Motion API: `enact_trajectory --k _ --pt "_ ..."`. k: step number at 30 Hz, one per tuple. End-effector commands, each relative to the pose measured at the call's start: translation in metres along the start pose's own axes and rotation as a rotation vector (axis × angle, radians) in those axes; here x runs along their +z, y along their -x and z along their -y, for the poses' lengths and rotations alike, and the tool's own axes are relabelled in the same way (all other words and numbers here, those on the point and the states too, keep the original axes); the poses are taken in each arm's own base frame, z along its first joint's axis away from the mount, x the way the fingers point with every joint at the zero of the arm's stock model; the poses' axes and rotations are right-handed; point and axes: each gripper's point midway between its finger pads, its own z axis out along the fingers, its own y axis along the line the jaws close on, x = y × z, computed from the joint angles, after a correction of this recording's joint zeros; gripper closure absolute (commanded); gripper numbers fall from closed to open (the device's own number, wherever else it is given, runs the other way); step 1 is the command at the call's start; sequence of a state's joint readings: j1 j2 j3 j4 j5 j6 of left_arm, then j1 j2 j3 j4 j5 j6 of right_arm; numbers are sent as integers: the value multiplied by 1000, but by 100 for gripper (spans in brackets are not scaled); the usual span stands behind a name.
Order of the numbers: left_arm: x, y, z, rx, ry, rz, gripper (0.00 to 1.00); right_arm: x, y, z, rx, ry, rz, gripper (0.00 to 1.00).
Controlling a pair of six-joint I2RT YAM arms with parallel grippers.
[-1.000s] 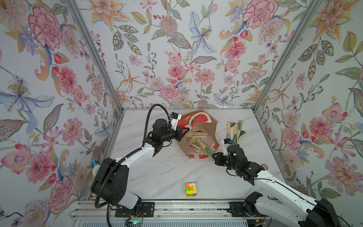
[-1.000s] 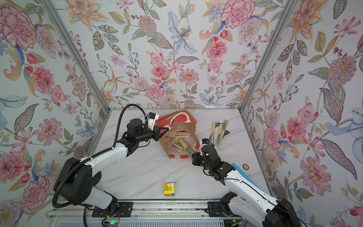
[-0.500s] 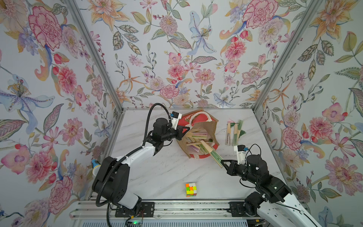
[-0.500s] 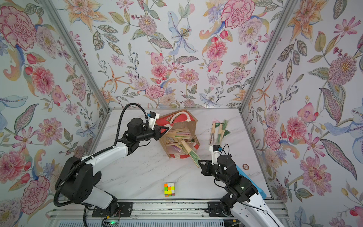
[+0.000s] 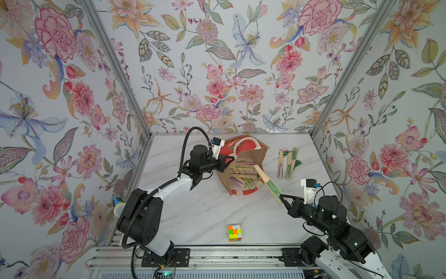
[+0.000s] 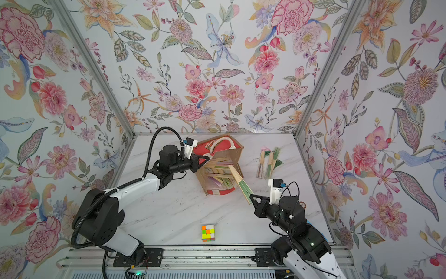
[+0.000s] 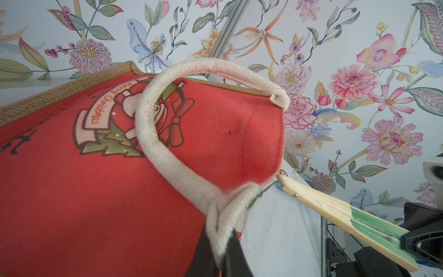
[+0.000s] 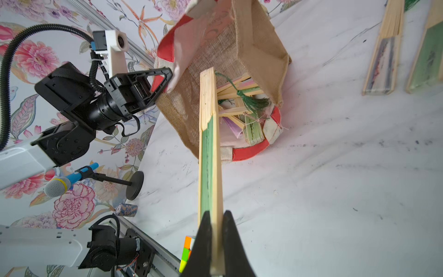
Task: Take out the folding fans from the tote bags
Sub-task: Place the folding fan at the center of the board.
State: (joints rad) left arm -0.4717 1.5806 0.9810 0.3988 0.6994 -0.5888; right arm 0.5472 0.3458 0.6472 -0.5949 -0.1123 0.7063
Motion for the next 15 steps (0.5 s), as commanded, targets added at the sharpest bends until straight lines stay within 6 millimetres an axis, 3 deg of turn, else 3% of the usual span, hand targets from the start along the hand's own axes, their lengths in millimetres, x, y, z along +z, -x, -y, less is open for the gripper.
enact_trajectory --k 1,8,15 --pt "2 -1 1 -27 -11 -6 100 -8 18 -4 -20 -20 64 92" --pt "2 2 8 -45 -54 19 100 -3 31 -10 -80 -30 74 93" --pt "1 1 7 -44 -45 14 100 -35 57 -29 -124 22 203 94"
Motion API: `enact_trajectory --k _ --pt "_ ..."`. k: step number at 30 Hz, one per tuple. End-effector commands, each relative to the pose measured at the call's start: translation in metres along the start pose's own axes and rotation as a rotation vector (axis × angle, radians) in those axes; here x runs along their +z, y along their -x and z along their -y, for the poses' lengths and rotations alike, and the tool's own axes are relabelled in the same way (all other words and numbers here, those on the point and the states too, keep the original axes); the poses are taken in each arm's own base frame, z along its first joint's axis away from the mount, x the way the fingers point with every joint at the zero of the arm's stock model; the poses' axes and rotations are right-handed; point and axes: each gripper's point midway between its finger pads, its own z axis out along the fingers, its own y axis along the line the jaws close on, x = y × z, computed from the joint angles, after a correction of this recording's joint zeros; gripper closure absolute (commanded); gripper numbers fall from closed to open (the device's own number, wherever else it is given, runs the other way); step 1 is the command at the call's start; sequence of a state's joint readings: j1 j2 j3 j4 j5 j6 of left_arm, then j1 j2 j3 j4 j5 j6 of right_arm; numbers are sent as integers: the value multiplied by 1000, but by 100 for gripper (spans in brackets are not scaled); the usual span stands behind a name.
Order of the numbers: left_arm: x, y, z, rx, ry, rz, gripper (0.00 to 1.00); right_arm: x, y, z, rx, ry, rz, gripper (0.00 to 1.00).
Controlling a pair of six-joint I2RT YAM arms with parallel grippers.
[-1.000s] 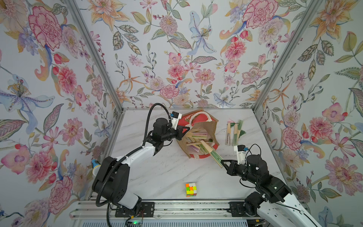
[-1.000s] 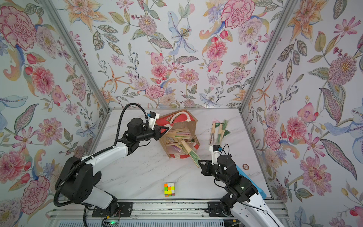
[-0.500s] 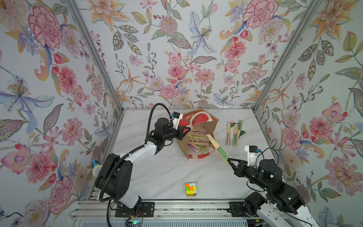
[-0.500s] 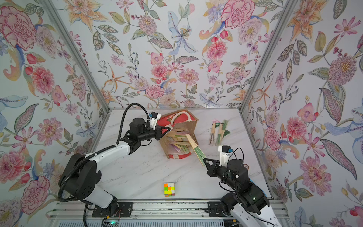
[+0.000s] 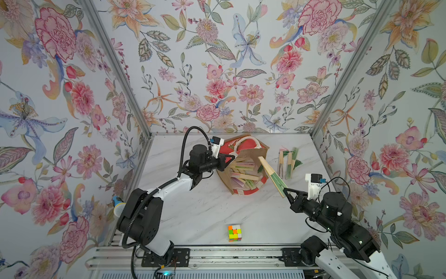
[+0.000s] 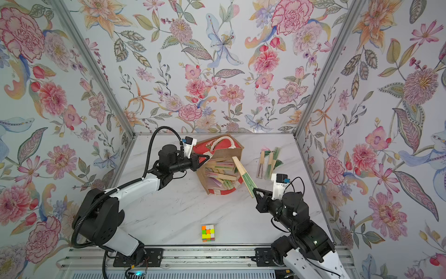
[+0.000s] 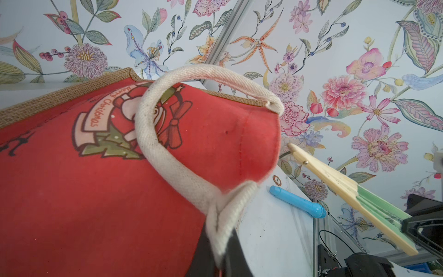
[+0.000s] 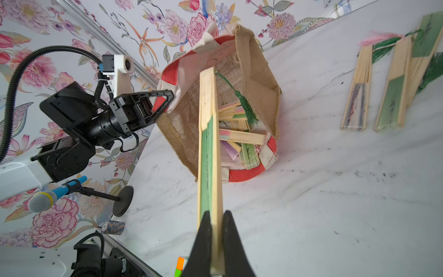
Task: Take out the folding fans from the tote bags
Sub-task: Place the folding fan at the center of the board.
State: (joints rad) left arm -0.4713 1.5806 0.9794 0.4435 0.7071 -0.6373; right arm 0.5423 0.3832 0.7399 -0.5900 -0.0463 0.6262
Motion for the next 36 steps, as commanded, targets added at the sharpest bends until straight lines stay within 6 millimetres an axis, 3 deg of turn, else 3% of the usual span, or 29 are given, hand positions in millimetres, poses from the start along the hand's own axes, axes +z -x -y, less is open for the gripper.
enact_trajectory --k 1,9,16,25,29,36 --pt "1 -7 2 -19 -23 -15 100 -26 31 -16 -39 46 131 94" --pt "3 -10 -1 -24 -13 -27 100 -73 62 -23 -44 61 299 93" --pt "1 -9 1 -15 -22 -25 100 -87 96 1 -125 -187 379 93" --pt "-1 -10 3 -12 -23 -27 100 -60 130 11 -354 -521 362 93" --pt "-2 -9 3 -9 -19 -26 100 -40 135 16 -381 -581 311 94" --pt "-2 -10 2 -9 -15 -30 100 17 129 75 -177 -536 131 95"
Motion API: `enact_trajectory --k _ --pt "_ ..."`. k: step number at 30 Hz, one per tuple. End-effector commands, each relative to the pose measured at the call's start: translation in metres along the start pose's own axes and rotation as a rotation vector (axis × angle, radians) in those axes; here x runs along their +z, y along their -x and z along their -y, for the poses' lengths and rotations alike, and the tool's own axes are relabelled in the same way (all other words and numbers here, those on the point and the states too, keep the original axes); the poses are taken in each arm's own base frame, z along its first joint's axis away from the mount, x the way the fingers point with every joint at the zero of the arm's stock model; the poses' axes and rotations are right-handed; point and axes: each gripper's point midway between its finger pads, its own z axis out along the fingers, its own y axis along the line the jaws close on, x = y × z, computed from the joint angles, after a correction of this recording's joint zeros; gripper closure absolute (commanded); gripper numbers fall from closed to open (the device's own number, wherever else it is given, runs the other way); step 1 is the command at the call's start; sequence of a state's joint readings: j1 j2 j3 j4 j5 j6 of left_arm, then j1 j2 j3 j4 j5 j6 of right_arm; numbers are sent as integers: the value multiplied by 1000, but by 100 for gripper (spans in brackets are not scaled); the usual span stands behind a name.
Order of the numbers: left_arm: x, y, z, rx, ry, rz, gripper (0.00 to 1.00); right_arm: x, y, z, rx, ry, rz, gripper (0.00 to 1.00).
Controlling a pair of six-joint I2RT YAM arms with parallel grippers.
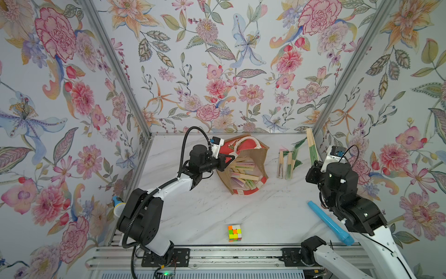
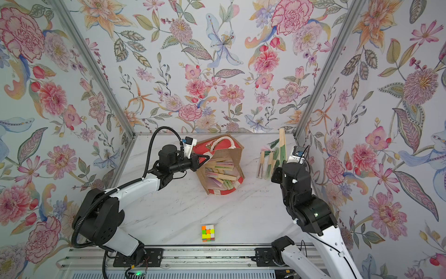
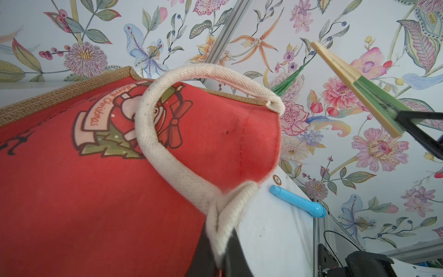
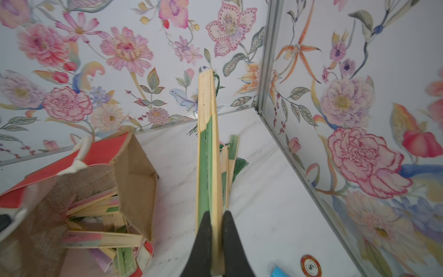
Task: Take out the folding fans from the tote bags
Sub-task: Place the folding fan at the center of the board.
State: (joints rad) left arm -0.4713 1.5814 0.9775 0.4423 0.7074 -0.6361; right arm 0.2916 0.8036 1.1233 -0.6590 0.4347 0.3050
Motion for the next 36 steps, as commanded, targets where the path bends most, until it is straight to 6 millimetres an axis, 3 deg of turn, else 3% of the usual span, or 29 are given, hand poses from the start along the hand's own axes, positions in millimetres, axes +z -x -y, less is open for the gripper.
enact_trajectory --k 1,5,13,16,22,29,33,36 --pt "-2 -9 4 -6 -17 -27 100 31 -16 -17 81 184 -99 95" --pt "-2 -10 1 -9 -8 -28 100 75 -33 -10 157 234 -148 96" --pt "-2 -13 -1 -13 6 -35 100 158 -74 -17 169 280 -237 97" --pt "-9 -3 8 9 2 -10 100 182 -95 -18 188 276 -282 98" --pt "-11 -1 7 10 15 -7 100 209 -139 -18 207 256 -350 97" --pt "-9 -1 6 5 15 -9 100 224 -180 -20 179 208 -415 93" --pt "-10 -2 6 5 16 -11 100 229 -203 -21 179 182 -477 74" --pt "-10 -3 7 7 17 -15 100 231 -210 -18 180 163 -499 65"
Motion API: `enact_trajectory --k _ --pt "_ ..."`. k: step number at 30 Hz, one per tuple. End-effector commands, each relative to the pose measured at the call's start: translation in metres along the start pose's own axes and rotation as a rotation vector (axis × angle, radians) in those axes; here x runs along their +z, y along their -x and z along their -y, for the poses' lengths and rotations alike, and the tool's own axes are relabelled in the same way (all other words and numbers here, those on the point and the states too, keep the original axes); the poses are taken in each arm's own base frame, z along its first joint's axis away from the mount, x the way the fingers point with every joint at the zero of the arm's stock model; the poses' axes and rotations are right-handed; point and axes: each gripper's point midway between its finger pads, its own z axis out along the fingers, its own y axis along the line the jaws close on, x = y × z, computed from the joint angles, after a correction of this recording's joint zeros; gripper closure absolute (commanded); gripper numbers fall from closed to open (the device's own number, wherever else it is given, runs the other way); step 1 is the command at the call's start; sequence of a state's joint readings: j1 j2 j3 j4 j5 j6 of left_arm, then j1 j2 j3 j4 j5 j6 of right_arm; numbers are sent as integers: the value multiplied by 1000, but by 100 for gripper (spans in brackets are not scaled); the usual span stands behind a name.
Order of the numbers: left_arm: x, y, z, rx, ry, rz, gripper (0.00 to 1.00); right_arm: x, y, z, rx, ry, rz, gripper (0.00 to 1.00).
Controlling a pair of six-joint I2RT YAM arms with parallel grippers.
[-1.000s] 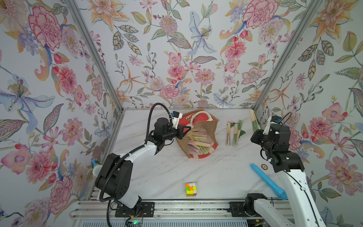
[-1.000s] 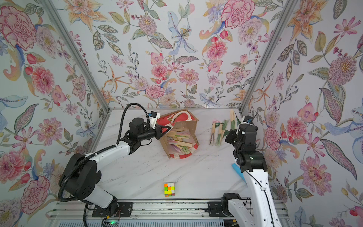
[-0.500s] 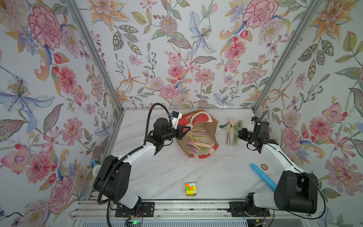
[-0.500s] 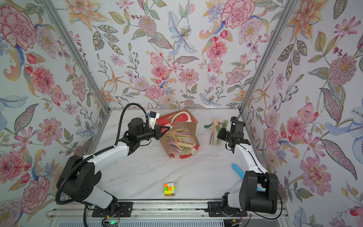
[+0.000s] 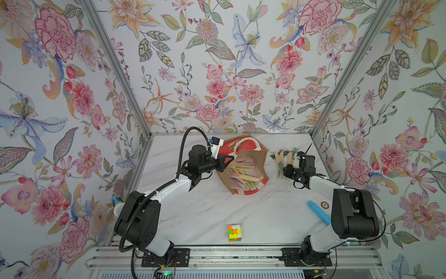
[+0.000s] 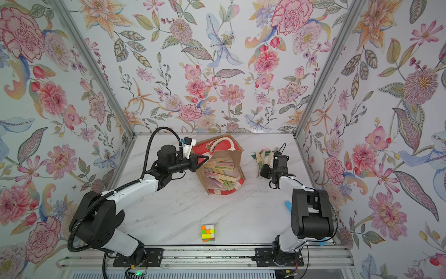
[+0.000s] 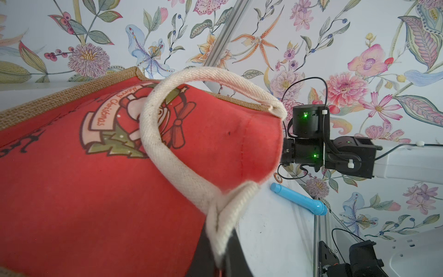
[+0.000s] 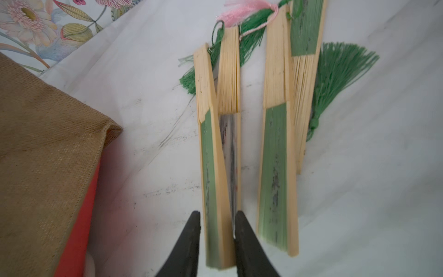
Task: Take out the folding fans from the tote bags
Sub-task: Place the folding fan at the center of the board.
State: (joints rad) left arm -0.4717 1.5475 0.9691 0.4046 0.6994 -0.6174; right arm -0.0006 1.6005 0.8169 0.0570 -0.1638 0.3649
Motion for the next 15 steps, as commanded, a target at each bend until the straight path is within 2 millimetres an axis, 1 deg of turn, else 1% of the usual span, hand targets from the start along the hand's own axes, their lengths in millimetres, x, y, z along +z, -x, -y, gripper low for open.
enact_trajectory --k 1,5,6,8,11,13,15 --pt "-4 -3 3 -4 7 -9 100 3 -1 8 15 -39 0 61" --pt "-5 -2 3 -2 8 -9 100 -7 0 9 -2 -60 3 53" --pt "-5 -3 3 0 6 -10 100 -11 1 8 -16 -56 8 52" --pt "-5 -2 3 0 7 -9 100 -23 5 -2 -48 -16 28 50" --pt "-5 -2 3 -1 8 -8 100 -49 9 -32 -126 119 68 47" --pt "-5 -2 4 0 6 -8 100 -73 9 -59 -191 243 92 46" --pt "-5 -1 4 -1 3 -8 100 -96 6 -81 -247 339 117 45"
